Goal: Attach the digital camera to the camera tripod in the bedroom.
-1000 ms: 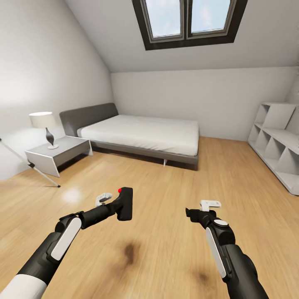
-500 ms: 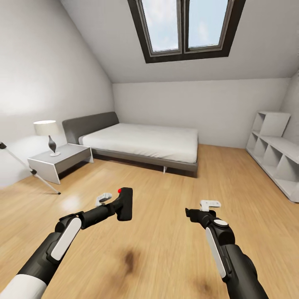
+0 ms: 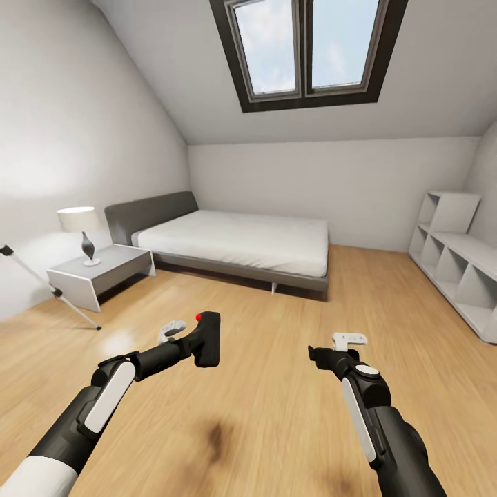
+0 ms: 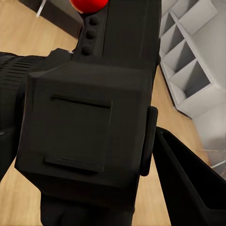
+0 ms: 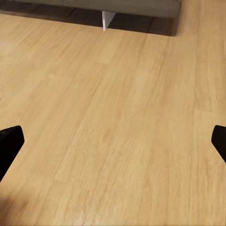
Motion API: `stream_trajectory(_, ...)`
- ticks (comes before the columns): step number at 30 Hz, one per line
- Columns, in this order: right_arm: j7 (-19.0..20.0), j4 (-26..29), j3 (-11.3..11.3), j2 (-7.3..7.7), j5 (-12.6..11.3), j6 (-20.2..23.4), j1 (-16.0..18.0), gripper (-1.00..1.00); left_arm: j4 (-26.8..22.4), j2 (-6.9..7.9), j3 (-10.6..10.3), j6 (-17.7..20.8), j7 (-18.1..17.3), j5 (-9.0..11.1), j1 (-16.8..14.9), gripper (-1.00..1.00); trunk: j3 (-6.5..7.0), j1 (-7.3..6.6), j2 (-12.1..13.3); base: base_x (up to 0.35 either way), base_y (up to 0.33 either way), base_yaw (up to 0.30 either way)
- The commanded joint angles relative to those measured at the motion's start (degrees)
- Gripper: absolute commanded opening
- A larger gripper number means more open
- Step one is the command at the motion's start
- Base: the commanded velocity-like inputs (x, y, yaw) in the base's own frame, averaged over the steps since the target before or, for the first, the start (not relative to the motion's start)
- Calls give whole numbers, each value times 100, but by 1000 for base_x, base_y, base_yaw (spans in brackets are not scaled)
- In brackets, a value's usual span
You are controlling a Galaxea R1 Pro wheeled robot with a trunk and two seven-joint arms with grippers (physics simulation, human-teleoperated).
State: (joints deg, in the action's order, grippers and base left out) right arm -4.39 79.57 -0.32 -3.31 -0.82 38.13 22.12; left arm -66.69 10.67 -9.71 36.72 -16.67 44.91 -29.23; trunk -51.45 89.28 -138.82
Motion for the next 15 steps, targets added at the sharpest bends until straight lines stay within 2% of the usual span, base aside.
stream_trajectory(1,-19,6,-3,-3,-11,28,3,100,-2,4,-4,20,-13,14,-4,-100,12,-24,39,0,0,0)
stream_trajectory(15,-19,6,-10,5,-15,28,3,100,-6,-8,-4,26,12,-22,-4,-100,264,-331,600,0,0,0)
